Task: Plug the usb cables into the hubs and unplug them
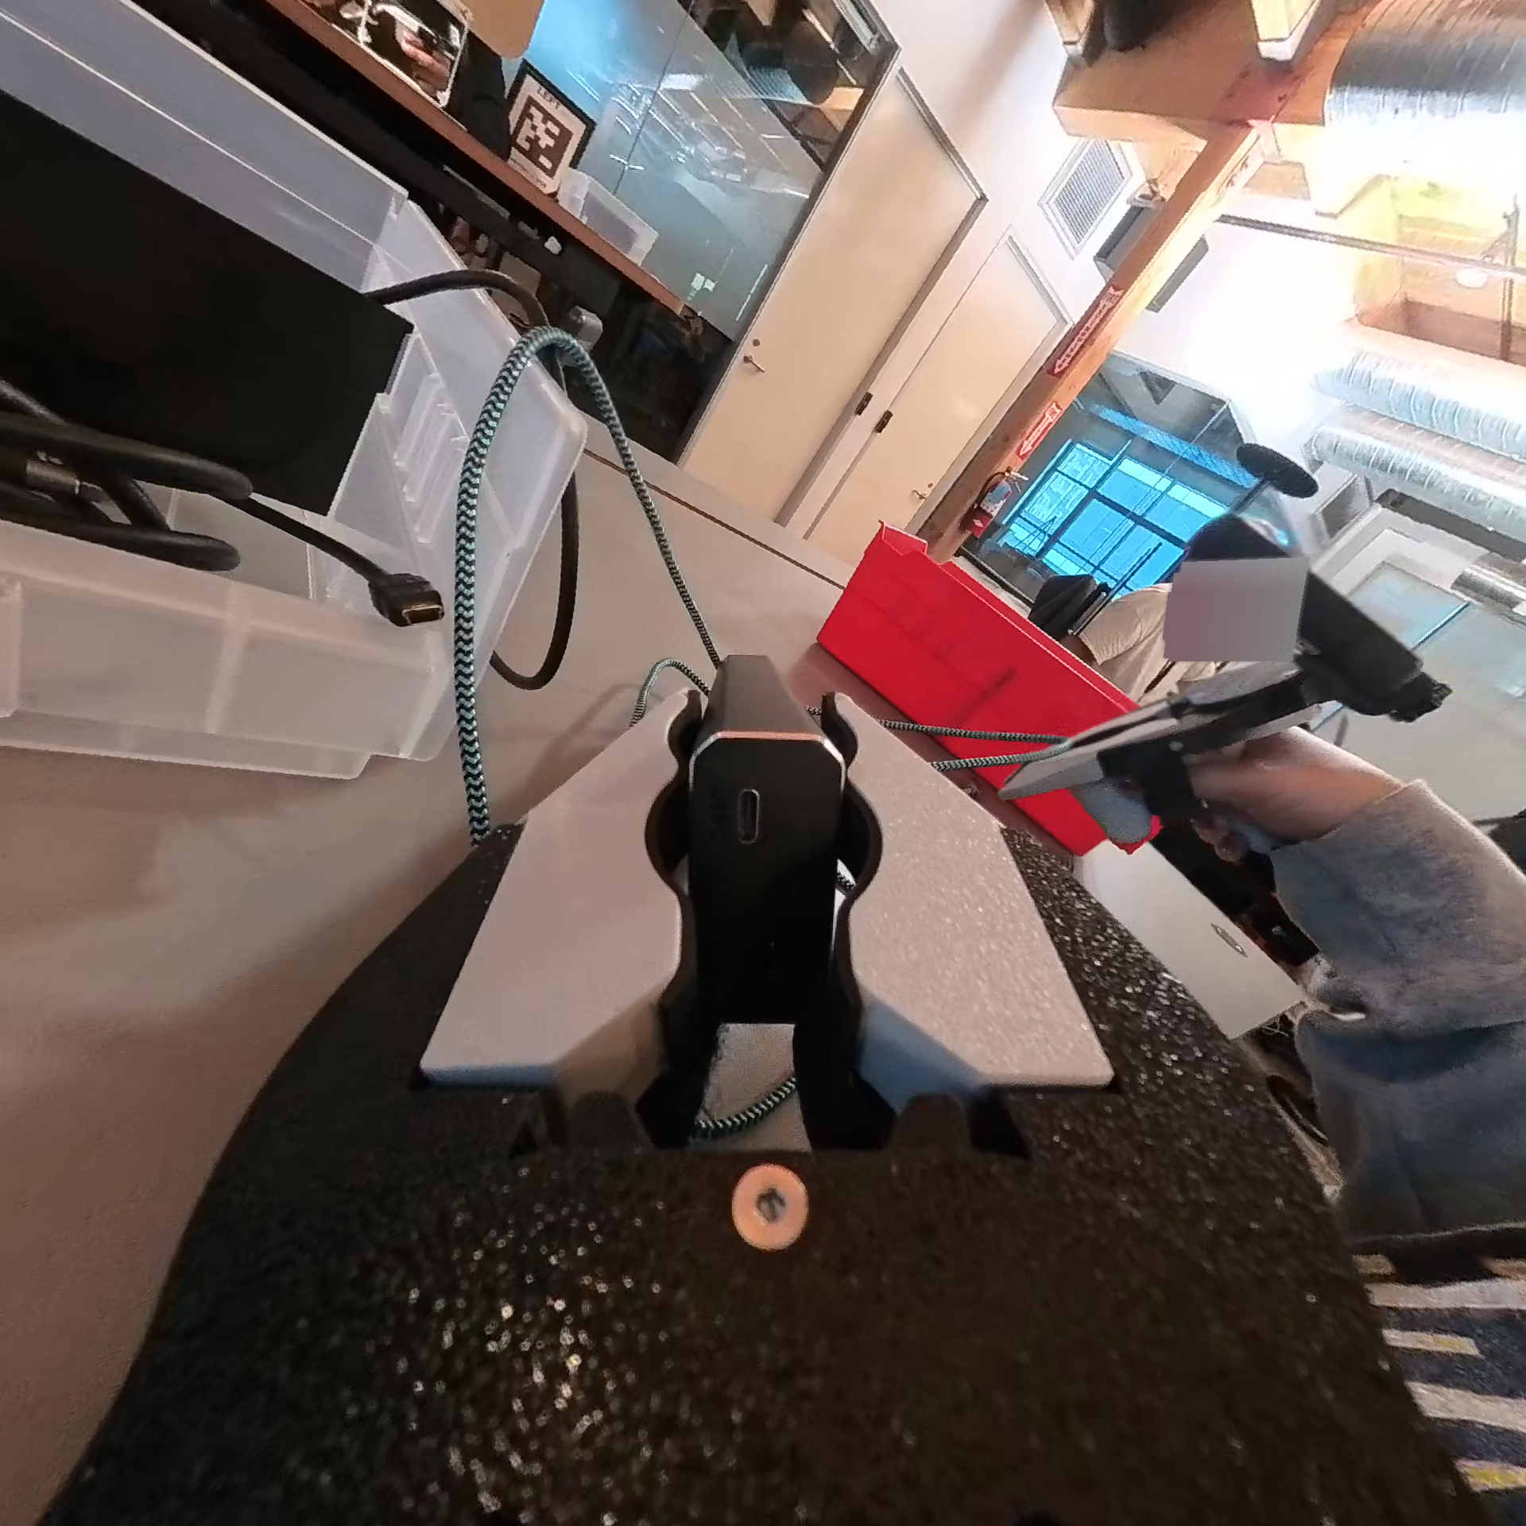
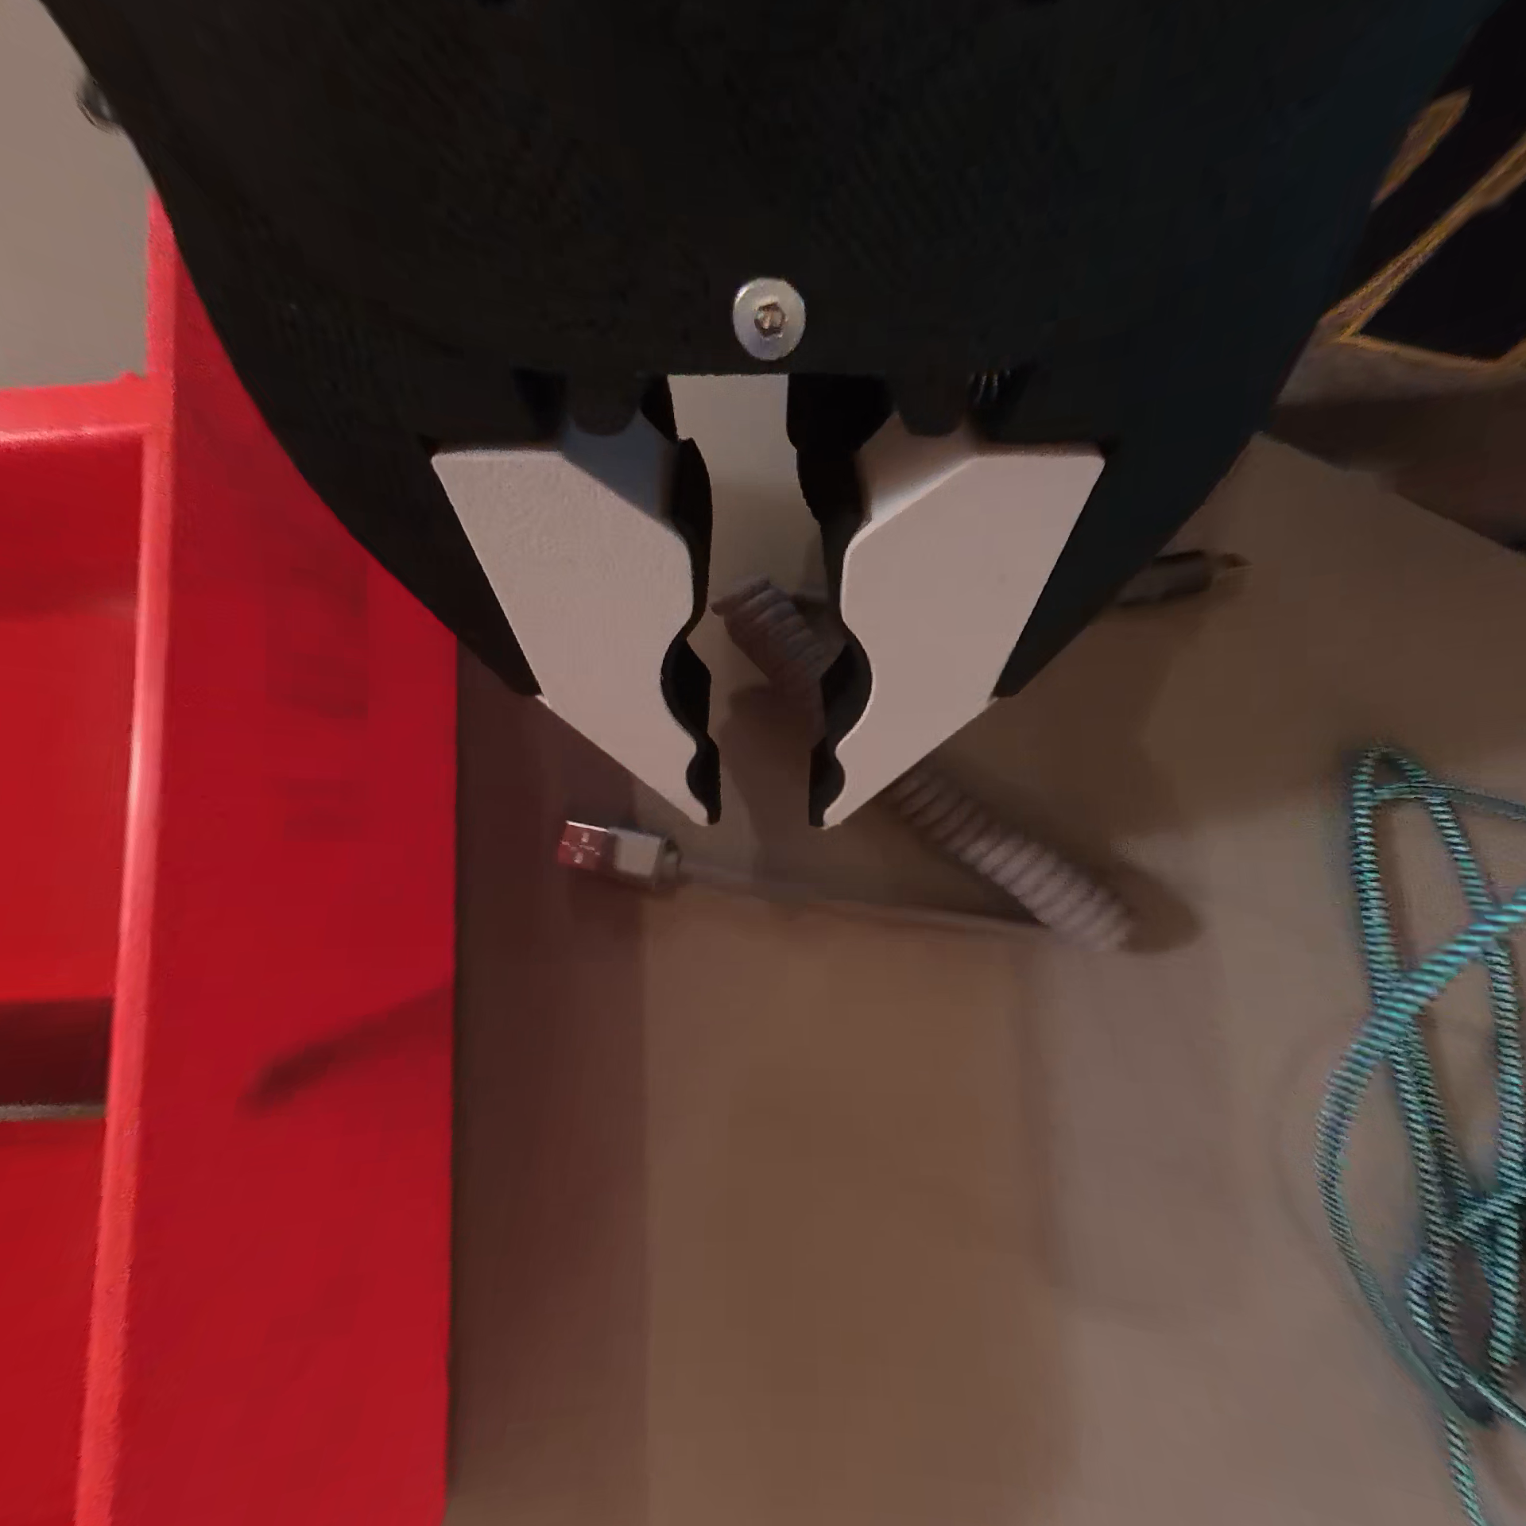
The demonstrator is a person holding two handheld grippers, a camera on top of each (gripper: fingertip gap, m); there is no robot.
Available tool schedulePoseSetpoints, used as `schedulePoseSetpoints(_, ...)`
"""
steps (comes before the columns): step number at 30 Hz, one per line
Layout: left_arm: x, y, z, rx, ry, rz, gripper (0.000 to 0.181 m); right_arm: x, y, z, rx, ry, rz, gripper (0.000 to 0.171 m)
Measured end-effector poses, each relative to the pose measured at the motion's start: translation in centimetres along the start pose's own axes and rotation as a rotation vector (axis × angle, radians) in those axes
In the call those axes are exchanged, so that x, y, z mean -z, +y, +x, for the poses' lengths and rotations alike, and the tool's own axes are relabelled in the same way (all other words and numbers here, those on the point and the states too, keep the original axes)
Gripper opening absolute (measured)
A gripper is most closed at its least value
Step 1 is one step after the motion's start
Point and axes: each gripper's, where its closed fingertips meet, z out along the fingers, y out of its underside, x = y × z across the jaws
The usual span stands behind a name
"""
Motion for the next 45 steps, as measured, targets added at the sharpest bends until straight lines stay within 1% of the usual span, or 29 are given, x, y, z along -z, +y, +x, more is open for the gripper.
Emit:
schedulePoseSetpoints(2, 0.0, 0.0, 0.0, 0.005, 0.005, -0.002, 0.027, -0.6, 0.6, 0.5, 0.006, 0.026, -0.038, 0.017)
schedulePoseSetpoints(5, 0.0, 0.1, 0.1, 0.002, 0.007, -0.003, 0.027, -1.6, 1.1, 0.4, 0.017, 0.011, -0.082, 0.017)
schedulePoseSetpoints(9, 0.0, 0.1, 0.1, 0.001, 0.010, -0.004, 0.027, -2.7, 0.1, 0.3, 0.032, -0.004, -0.072, 0.014)
schedulePoseSetpoints(13, 0.0, 0.1, 0.1, 0.001, 0.011, -0.004, 0.027, -3.6, -1.7, -0.1, 0.061, -0.039, -0.031, 0.014)
schedulePoseSetpoints(16, 0.0, 0.1, 0.1, 0.005, 0.012, -0.004, 0.027, -4.5, -3.5, -1.4, 0.128, -0.115, 0.023, 0.013)
schedulePoseSetpoints(19, 0.0, 0.1, 0.1, 0.007, 0.013, -0.004, 0.027, -4.9, -5.0, -4.6, 0.269, -0.280, 0.092, 0.014)
schedulePoseSetpoints(21, 0.0, 0.1, 0.1, 0.008, 0.014, -0.005, 0.027, -4.5, -5.9, -5.6, 0.297, -0.310, 0.139, 0.014)
schedulePoseSetpoints(23, 0.0, 0.1, 0.1, 0.006, 0.015, -0.005, 0.027, -3.7, -7.3, -5.6, 0.236, -0.300, 0.217, 0.016)
schedulePoseSetpoints(25, 0.0, 0.1, 0.1, 0.005, 0.015, -0.005, 0.027, -3.4, -8.4, -5.3, 0.161, -0.295, 0.269, 0.021)
schedulePoseSetpoints(28, 0.0, 0.1, 0.1, 0.008, 0.016, -0.005, 0.027, -4.1, -9.2, -4.7, 0.091, -0.256, 0.275, 0.029)
schedulePoseSetpoints(30, 0.0, 0.2, 0.1, 0.009, 0.018, -0.006, 0.027, -4.6, -9.7, -3.8, 0.052, -0.183, 0.262, 0.030)
schedulePoseSetpoints(31, 0.0, 0.2, 0.1, 0.008, 0.018, -0.006, 0.027, -4.9, -9.7, -3.3, 0.036, -0.144, 0.243, 0.030)
schedulePoseSetpoints(34, 0.0, 0.2, 0.1, 0.008, 0.020, -0.006, 0.027, -4.4, -9.4, -3.1, 0.026, -0.102, 0.212, 0.030)
schedulePoseSetpoints(40, 0.0, 0.2, 0.1, 0.021, 0.023, -0.007, 0.027, -1.1, -8.0, -0.7, 0.016, 0.049, 0.259, 0.028)
schedulePoseSetpoints(42, 0.0, 0.2, 0.1, 0.028, 0.026, -0.009, 0.027, -0.3, -7.0, -0.7, 0.063, 0.041, 0.240, 0.029)
schedulePoseSetpoints(43, 0.0, 0.2, 0.0, 0.033, 0.028, -0.011, 0.027, 0.0, -6.4, -1.0, 0.127, 0.026, 0.223, 0.029)
schedulePoseSetpoints(45, 0.0, 0.2, 0.0, 0.042, 0.031, -0.012, 0.027, 0.7, -5.1, -1.2, 0.294, 0.054, 0.176, 0.028)
